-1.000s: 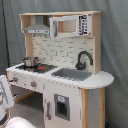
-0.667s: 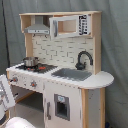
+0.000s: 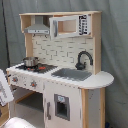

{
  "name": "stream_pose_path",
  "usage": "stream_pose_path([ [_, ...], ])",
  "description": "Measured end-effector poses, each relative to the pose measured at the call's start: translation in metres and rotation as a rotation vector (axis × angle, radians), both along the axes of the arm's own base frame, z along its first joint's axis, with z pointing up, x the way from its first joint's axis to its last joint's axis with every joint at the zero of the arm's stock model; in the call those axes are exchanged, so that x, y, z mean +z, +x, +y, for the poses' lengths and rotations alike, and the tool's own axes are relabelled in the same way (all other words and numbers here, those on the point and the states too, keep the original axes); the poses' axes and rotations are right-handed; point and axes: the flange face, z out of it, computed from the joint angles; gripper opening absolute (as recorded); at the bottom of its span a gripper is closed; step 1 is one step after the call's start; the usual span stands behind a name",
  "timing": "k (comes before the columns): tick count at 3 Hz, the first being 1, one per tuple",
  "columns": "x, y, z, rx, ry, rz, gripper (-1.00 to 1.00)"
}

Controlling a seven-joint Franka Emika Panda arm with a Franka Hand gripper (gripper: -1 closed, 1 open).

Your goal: Play with the kitchen

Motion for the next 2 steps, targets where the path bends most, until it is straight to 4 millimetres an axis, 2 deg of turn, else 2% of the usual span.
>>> stream_pose_path([
  [1,0.023,-0.010,0.005,-0.028,-0.027,-0.013,1.00],
  [2,0.036,-0.026,0.023,-0.044,-0.049,-0.036,1.00],
])
